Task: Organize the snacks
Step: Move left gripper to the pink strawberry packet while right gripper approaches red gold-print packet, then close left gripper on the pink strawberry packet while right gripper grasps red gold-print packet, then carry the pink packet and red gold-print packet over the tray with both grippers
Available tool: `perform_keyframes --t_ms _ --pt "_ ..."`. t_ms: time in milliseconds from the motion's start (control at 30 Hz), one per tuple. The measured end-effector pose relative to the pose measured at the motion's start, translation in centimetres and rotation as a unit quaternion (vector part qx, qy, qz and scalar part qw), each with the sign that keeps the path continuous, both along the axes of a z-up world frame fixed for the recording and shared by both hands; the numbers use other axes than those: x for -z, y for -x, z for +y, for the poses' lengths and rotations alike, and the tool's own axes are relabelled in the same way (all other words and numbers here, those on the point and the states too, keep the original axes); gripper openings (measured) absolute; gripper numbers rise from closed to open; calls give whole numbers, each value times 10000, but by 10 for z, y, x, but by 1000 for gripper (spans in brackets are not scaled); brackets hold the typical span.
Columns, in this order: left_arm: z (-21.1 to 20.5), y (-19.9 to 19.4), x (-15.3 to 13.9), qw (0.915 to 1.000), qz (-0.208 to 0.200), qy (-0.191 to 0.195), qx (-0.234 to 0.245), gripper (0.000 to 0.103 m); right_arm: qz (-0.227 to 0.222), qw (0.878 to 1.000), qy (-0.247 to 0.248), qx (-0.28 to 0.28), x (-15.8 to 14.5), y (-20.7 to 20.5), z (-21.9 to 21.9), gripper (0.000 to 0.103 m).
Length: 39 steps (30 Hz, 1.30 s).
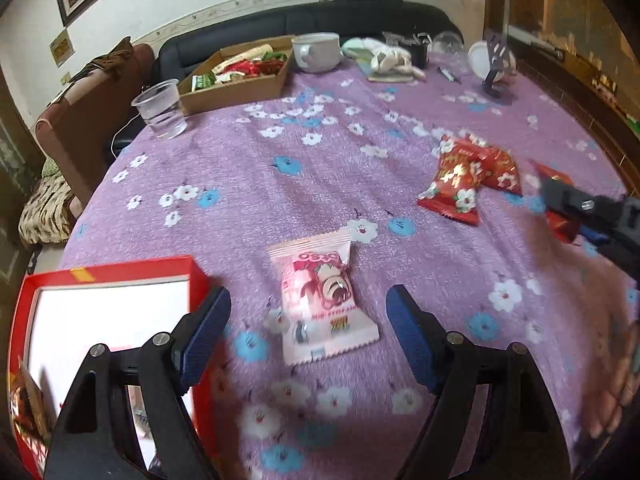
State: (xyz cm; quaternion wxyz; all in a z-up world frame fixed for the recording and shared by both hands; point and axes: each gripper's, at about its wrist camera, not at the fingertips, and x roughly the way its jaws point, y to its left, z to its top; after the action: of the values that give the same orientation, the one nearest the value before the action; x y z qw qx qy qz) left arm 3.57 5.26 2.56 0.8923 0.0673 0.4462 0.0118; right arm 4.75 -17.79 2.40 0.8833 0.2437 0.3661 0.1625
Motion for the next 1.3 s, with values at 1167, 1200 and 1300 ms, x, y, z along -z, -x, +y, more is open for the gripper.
perform_keyframes --t_ms 1167,1200,1300 --pt "8 125 -43 9922 -1129 132 505 36 -66 9996 53 287 0 9 -9 35" --pt "13 130 -49 9912 -1221 103 507 36 -63 9994 51 327 -1 11 -9 35" --pt "27 142 -62 9881 -1474 54 440 36 -81 9992 -18 402 -8 26 -9 35"
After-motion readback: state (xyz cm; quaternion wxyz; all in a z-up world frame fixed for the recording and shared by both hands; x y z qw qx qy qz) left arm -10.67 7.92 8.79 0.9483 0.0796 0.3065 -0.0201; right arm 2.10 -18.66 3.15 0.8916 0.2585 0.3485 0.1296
